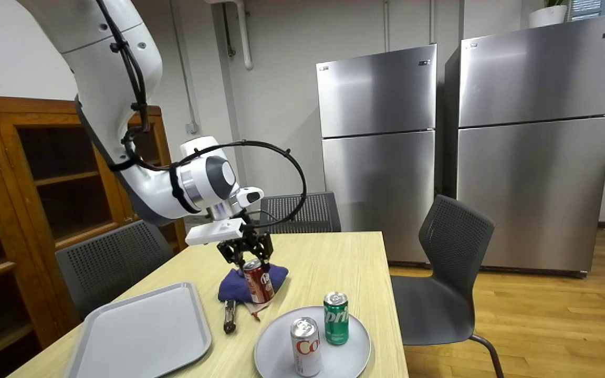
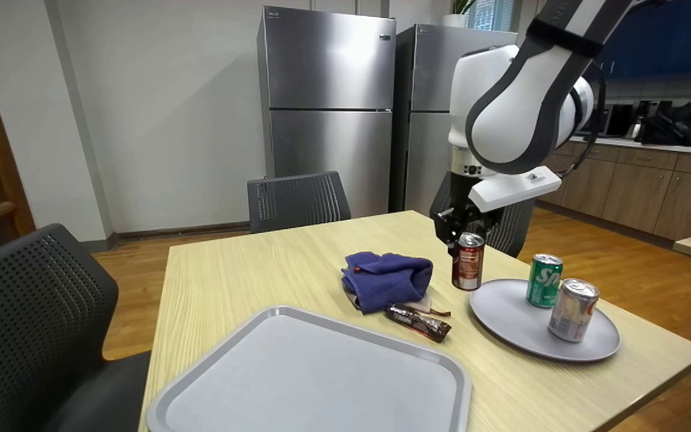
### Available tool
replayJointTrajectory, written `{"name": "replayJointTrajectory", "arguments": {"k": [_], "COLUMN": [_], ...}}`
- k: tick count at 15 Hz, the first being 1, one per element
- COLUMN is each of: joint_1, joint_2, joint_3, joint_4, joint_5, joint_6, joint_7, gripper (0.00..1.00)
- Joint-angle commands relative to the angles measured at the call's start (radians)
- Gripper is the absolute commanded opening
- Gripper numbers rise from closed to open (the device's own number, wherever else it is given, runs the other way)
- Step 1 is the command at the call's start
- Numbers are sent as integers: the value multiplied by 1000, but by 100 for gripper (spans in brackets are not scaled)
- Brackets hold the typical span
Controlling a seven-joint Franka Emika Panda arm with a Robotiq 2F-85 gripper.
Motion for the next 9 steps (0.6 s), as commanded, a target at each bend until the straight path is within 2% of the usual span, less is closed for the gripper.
{"name": "replayJointTrajectory", "arguments": {"k": [1,5,9], "joint_1": [46,73,85], "joint_2": [-69,-64,-23], "joint_3": [45,138,225], "joint_4": [-8,22,70], "joint_5": [-77,-84,-62], "joint_6": [-85,-131,-148], "joint_7": [95,126,105], "gripper": [39,39,39]}}
